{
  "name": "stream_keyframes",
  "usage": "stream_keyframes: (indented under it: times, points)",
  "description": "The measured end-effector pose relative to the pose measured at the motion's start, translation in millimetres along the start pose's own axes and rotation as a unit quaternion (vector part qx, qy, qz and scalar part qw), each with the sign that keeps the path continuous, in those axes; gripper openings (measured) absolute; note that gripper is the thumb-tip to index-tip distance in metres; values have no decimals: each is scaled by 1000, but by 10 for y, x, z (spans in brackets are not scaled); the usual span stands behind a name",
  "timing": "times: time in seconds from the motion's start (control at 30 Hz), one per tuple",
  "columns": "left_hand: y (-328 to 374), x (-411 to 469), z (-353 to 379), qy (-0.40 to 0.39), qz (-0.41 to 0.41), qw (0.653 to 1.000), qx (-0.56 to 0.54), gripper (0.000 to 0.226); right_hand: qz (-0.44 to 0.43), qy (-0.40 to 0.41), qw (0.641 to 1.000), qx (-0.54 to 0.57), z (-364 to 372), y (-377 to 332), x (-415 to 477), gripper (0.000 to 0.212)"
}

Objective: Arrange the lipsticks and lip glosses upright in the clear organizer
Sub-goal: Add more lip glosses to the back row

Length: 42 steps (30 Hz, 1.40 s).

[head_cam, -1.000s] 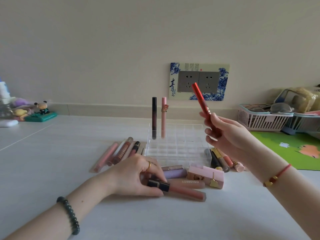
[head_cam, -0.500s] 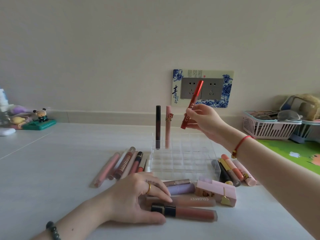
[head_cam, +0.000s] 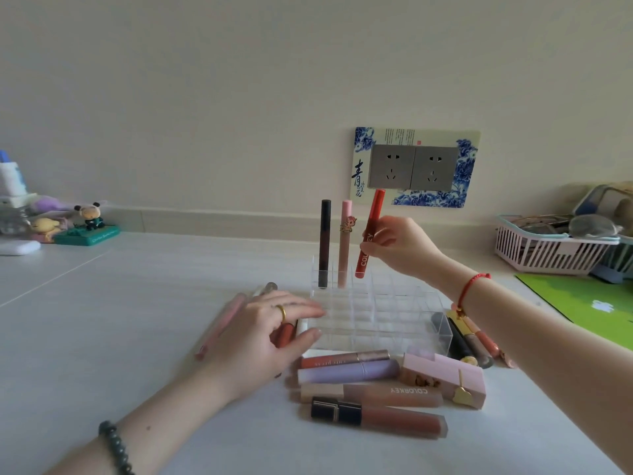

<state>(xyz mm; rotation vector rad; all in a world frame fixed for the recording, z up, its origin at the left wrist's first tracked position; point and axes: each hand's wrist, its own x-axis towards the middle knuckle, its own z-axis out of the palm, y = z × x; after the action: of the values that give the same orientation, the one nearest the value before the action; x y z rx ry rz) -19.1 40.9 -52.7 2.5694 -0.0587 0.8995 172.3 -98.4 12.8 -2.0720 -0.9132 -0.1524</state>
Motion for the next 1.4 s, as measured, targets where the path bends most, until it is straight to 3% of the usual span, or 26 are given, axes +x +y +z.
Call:
stream_keyframes:
  times: [0.2,0.37,0.53,0.9,1.4]
  points:
    - [-58,26,34,-2,-62,998,-8,37,-11,11,1000,-19,75,37,-23,21]
    - [-52,23,91,5,-50,999,20,41,-18,12,999,-39,90,38,-38,21]
    - [-78,24,122,-46,-73,996,-5,41,-16,5,999,-48,79,9,-18,23]
    - [-122,21,142,-20,-79,996,-35,39,-14,-8,997,-75,57,2,-14,25]
    - [-138,2,129,-30,-82,996,11,40,-20,-18,993,-113,70,2,-49,25]
